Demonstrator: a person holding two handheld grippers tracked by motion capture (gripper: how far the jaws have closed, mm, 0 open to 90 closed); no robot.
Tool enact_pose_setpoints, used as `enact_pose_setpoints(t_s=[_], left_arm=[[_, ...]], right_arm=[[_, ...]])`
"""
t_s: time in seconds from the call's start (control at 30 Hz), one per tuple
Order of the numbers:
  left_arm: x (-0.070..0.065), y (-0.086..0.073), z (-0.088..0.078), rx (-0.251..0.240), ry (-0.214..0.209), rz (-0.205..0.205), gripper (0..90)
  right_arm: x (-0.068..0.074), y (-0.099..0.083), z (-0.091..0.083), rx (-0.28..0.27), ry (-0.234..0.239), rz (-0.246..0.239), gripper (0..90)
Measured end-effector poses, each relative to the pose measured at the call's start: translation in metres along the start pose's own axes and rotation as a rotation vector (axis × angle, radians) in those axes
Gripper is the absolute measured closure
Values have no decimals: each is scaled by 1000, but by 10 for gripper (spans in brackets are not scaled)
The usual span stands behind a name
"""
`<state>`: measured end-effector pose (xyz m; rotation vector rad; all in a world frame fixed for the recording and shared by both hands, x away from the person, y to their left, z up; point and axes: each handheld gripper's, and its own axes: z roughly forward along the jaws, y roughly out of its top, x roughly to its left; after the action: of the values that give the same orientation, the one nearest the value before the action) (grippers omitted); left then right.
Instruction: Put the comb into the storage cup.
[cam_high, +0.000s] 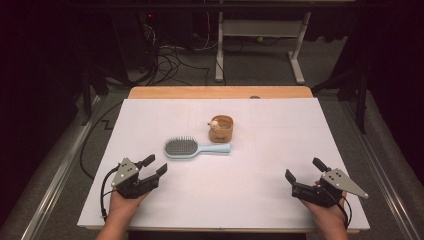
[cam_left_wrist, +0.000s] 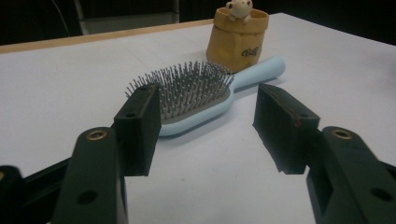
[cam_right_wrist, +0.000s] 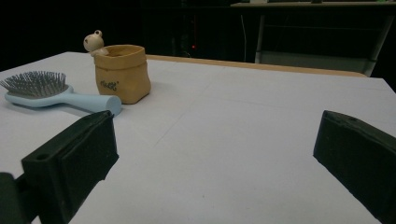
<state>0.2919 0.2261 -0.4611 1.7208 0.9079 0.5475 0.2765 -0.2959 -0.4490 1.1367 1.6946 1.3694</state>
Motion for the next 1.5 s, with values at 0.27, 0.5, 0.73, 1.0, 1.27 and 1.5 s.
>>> enact_pose_setpoints(t_s=[0.27,0.5,0.73,1.0,1.27,1.5], left_arm=[[-6,2,4,17,-70,4,662],[-19,4,13,59,-77,37,820],[-33,14,33,105,-41,23,900],[-41,29,67,119,0,-4,900],[-48,42,100,140,-10,-31,900],[-53,52,135,190,27,-62,900]], right_arm=[[0,0,0,-2,1,2,3],[0,0,0,-1,0,9,3],[-2,0,-2,-8,-4,19,3],[-3,1,-3,-15,-6,24,3],[-4,1,-4,-18,-2,24,3],[-5,1,-4,-21,2,26,3]])
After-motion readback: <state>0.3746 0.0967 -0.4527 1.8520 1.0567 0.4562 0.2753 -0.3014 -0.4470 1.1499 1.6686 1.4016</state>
